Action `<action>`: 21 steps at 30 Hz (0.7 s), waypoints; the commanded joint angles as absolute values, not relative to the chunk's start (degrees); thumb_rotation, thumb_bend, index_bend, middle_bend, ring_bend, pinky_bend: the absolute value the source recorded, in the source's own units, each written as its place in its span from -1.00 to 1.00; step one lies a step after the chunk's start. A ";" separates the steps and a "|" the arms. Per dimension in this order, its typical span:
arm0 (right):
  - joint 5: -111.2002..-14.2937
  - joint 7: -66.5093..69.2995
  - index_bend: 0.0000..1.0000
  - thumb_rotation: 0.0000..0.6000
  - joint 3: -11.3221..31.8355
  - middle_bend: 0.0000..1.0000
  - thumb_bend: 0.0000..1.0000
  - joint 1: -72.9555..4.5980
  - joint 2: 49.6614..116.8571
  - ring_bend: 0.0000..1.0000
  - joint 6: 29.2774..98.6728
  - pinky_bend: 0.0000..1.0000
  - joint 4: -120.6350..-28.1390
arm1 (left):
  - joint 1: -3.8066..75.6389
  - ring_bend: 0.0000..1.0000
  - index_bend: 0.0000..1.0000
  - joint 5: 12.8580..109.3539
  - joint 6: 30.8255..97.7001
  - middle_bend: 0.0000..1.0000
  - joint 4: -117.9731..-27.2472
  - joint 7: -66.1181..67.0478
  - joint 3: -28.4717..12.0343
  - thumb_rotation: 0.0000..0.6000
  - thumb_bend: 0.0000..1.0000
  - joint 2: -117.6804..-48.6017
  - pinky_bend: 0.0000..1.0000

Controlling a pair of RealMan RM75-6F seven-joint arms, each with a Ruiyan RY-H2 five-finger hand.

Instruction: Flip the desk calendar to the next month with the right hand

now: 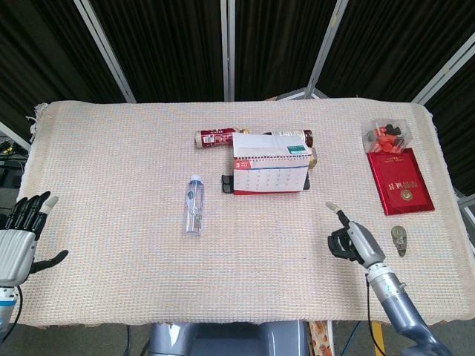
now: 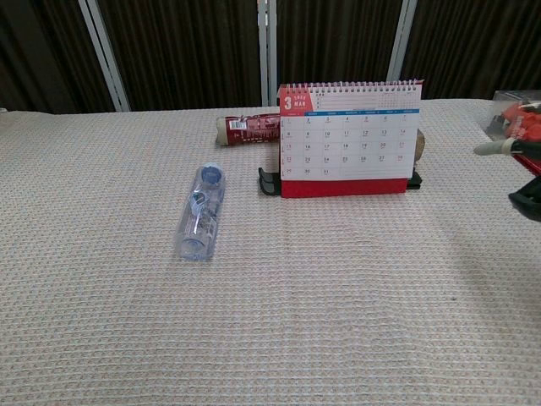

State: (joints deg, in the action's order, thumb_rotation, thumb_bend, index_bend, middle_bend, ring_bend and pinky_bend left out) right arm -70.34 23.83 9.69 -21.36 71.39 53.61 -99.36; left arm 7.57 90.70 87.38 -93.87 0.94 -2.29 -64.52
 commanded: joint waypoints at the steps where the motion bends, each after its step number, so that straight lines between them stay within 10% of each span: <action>1: -59.86 31.17 -1.00 1.00 13.64 0.67 0.10 -27.11 72.79 0.76 43.74 0.52 -100.55 | 7.60 -1.00 -1.00 90.80 87.57 -1.00 -93.89 0.77 -2.43 1.00 -0.87 -64.44 -1.00; 21: -50.41 36.32 -1.00 1.00 17.85 0.65 0.07 -32.26 82.34 0.75 33.76 0.52 -85.19 | 8.32 -1.00 -1.00 90.41 86.57 -1.00 -94.26 1.14 -2.80 1.00 -0.87 -64.57 -1.00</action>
